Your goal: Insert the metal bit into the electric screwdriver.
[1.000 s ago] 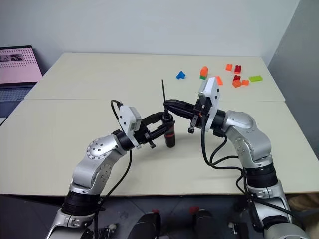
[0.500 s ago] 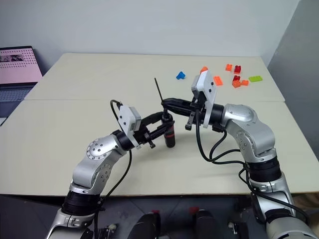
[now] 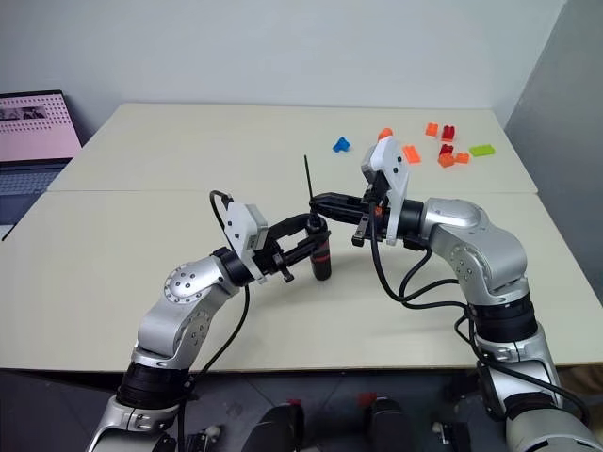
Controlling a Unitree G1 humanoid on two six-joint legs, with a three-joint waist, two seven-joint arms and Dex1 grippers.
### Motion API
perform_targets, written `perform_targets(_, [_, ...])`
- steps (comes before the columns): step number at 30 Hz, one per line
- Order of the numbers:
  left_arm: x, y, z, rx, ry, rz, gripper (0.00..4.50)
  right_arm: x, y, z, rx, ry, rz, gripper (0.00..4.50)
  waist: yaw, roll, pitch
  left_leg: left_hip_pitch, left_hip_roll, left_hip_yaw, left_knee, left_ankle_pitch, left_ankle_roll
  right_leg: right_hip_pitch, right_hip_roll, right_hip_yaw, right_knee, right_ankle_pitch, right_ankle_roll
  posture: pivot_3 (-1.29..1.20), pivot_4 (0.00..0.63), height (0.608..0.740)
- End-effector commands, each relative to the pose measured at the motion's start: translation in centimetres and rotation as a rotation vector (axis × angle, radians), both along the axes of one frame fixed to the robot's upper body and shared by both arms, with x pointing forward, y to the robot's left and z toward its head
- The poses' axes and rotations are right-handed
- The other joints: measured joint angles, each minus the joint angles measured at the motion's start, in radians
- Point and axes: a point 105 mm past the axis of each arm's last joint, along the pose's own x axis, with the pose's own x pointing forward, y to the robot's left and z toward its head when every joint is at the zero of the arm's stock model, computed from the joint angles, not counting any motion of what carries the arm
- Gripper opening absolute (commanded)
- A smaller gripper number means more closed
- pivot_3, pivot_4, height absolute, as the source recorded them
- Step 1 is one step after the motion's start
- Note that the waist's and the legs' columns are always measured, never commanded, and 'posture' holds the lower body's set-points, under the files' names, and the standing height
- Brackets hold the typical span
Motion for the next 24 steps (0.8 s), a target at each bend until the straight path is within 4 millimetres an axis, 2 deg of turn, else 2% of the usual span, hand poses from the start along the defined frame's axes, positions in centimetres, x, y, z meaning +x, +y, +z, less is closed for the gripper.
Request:
perform_targets(1, [0.2,0.3,-0.4,0.026,0.005,0.022,1.62,-0.1,0.1,-1.1,-0.027,0.042,0.001,1.07,0.0,0.001,0.0,-0.001,0.0,0.0,0.0,0.0,0.0,-0.001,0.0,0.0,0.0,0.0,0.0,0.0,0.15,0.74])
perform_targets(7, [0.3,0.4,-0.4,0.026,0.006,0.027,1.62,-0.1,-0.2,-0.3,-0.013,0.019,-0.003,2.59,-0.001,0.001,0.001,-0.002,0.0,0.0,-0.001,0.0,0.0,-0.002,0.0,0.0,-0.001,0.001,0.002,0.0,0.15,0.74])
perform_targets(15, [0.7,0.5,0.6,0.021,-0.013,0.058,1.62,-0.1,-2.6,2.1,0.047,-0.017,-0.025,4.43,0.0,0.0,0.001,-0.002,0.0,0.0,-0.001,0.0,0.0,-0.002,0.0,0.0,-0.001,0.001,0.003,0.0,0.15,0.74])
perform_targets(21, [1.7,1.0,2.3,0.112,-0.083,0.111,1.62,-0.3,-4.9,2.8,0.039,-0.051,-0.062,4.5,-0.002,0.0,0.001,-0.002,0.0,0.0,-0.002,0.0,0.0,-0.002,0.0,0.0,-0.001,0.001,0.003,0.0,0.15,0.74])
perform_targets(24, [3.5,2.2,3.8,0.378,-0.168,0.165,1.62,-0.8,-7.1,2.6,-0.033,-0.102,-0.107,4.5,0.0,-0.003,0.005,-0.003,0.0,-0.001,-0.002,0.0,0.0,-0.003,0.001,-0.002,-0.001,0.001,0.003,0.0,0.15,0.74])
